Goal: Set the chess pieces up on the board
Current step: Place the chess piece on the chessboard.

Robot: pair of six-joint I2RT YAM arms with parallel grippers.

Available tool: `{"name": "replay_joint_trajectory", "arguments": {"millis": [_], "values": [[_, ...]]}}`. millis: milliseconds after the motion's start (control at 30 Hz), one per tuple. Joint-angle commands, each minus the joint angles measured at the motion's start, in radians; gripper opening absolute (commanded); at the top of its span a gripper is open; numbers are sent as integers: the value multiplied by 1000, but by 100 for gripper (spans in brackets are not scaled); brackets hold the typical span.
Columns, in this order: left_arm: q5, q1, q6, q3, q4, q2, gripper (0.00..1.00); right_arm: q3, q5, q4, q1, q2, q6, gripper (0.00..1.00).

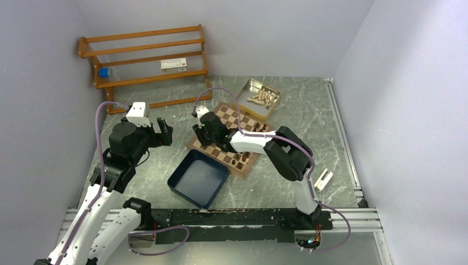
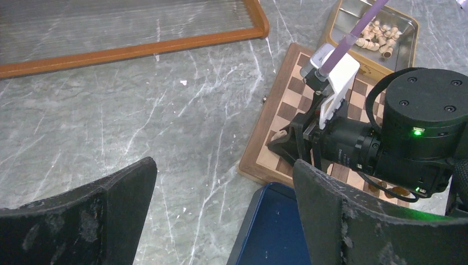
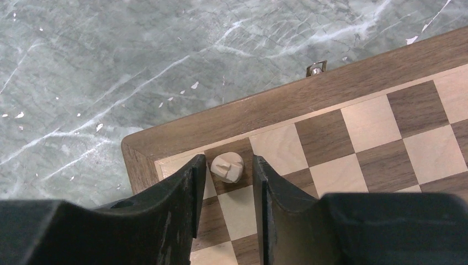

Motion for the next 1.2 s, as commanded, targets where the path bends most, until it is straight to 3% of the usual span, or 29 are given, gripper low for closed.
{"name": "replay_joint_trajectory", "arguments": {"millis": [0,367,567,867,1167], "values": [[11,7,-1,-1,23,-7,97,26,-3,-8,-2,15,7,41],[12,7,-3,-1,23,-2,98,38,7,-29,-3,-8,11,43],[14,7,-2,-3,24,-4,97,55,19,-71,-11,-66,14,58],[29,7,-2,-2,24,-1,97,53,-16,-97,-52,-218,36,67],[49,7,-2,-28,43,22,96,135,120,-124,-242,-237,-46,57]]}}
